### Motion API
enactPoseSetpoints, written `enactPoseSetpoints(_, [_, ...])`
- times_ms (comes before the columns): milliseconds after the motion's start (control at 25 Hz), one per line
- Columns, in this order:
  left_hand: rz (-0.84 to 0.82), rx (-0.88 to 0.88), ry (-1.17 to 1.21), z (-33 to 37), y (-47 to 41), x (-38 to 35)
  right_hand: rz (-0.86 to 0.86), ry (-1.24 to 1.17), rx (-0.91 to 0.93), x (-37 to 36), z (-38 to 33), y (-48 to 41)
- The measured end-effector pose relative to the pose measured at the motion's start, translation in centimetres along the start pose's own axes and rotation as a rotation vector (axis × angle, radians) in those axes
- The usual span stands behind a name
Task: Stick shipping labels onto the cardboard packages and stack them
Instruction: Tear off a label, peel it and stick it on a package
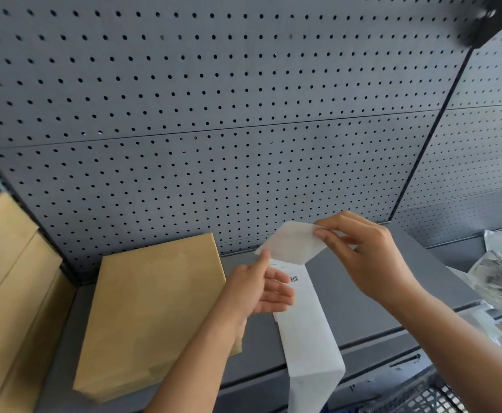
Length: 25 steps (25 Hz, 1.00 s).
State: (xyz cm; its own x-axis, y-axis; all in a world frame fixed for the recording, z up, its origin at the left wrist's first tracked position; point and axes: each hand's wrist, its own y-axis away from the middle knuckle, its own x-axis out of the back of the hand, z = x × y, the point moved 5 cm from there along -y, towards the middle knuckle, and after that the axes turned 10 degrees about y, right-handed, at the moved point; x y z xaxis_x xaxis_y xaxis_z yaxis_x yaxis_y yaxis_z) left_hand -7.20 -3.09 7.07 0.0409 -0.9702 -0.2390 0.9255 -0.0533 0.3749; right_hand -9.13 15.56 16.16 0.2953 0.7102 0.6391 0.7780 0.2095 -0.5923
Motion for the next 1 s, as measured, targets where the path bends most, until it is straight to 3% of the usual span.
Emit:
enactPoseSetpoints(120, [-0.034,0.008,0.300,1.9,1.7,1.5,-0.013,-0.031,0.070,-1.2,-1.7,0.0])
enactPoseSetpoints(240, [0.014,-0.079,0.437,3.4,2.6,3.7,-0.076,-0.033,0.181,-3.1,-3.8,0.2])
enactPoseSetpoints(560, [0.228,-0.221,0.321,4.5,5.0,11.9,-0.411,0.051,0.350,-9.1,-8.4,1.9])
enactPoseSetpoints(680, [0.311,-0.255,0.259,4.3,5.9,15.1,-0.533,-0.175,0.122,-10.8,-9.3,1.7])
enactPoseSetpoints(840, [0.350,-0.238,0.244,4.0,6.7,17.9,-0.579,-0.622,-0.481,-15.6,-8.5,1.2])
enactPoseSetpoints(1000, [0.347,-0.201,0.179,3.6,6.6,19.5,-0.681,-0.780,-0.669,-19.8,-9.1,1.4])
